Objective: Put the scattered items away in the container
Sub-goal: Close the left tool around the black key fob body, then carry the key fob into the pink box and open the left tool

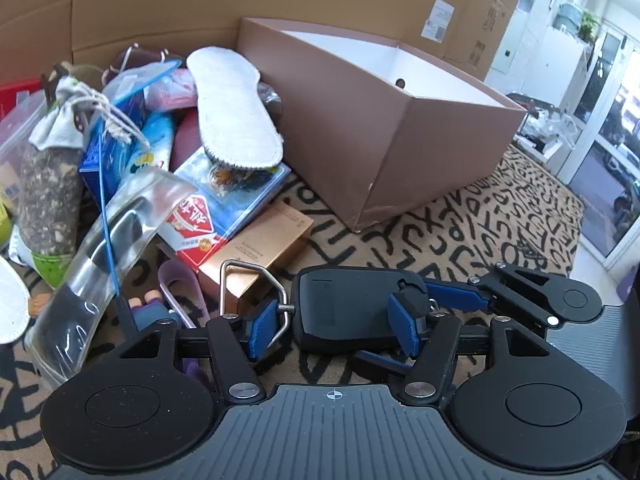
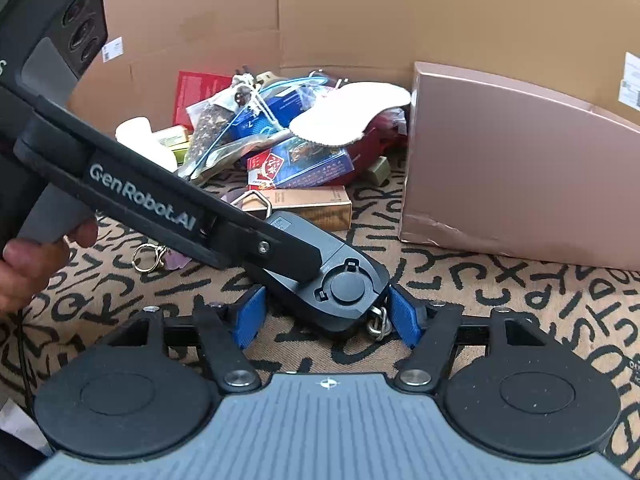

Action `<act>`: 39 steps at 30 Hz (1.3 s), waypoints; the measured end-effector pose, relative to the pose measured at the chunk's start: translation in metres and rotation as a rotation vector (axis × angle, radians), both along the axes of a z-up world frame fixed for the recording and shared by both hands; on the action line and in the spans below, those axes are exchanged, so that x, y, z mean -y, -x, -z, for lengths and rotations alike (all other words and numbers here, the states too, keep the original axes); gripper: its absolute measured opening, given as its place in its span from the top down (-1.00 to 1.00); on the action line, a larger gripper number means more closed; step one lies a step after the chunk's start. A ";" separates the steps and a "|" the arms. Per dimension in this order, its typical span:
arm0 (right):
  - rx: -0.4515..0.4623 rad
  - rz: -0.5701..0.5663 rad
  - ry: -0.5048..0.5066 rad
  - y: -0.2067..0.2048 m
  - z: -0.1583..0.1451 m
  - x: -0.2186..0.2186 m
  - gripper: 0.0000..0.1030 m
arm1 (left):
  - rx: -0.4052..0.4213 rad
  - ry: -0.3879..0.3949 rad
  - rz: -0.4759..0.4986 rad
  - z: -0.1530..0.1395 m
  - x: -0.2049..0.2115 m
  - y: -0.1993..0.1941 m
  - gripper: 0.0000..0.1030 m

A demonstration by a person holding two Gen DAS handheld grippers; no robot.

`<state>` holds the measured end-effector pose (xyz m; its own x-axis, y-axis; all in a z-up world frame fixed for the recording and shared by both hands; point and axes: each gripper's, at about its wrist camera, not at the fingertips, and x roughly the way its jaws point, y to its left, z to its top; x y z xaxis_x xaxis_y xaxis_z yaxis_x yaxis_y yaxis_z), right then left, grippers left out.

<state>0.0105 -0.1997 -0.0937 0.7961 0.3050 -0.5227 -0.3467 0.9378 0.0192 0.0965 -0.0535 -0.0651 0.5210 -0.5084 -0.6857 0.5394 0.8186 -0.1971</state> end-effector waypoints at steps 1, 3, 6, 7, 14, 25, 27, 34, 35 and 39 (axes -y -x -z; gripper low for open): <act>0.008 0.002 0.002 0.001 -0.003 0.001 -0.35 | 0.012 -0.004 -0.002 -0.002 0.000 0.003 -0.09; 0.023 0.007 0.006 0.003 -0.008 0.002 -0.35 | 0.037 -0.010 -0.005 -0.008 0.000 0.009 -0.02; 0.046 0.014 0.013 0.006 -0.015 0.005 -0.35 | 0.077 -0.016 -0.001 -0.017 0.002 0.017 0.02; 0.054 0.017 0.015 0.007 -0.018 0.005 -0.35 | 0.089 -0.017 -0.001 -0.020 0.004 0.018 0.03; 0.125 0.037 0.031 0.012 -0.041 0.012 -0.35 | 0.188 0.001 0.017 -0.055 0.015 0.024 0.04; 0.336 0.106 0.103 -0.021 -0.111 0.046 -0.35 | 0.398 0.047 0.067 -0.132 0.058 -0.004 0.04; 0.359 0.122 0.122 -0.034 -0.120 0.054 -0.35 | 0.423 0.050 0.078 -0.142 0.070 -0.014 0.04; 0.385 0.169 0.160 -0.079 -0.132 0.087 -0.35 | 0.415 0.080 0.124 -0.154 0.110 -0.061 0.02; 0.376 0.175 0.160 -0.086 -0.130 0.092 -0.35 | 0.399 0.085 0.130 -0.152 0.116 -0.070 0.01; 0.327 0.200 0.165 -0.112 -0.114 0.110 -0.35 | 0.340 0.082 0.145 -0.133 0.137 -0.099 0.00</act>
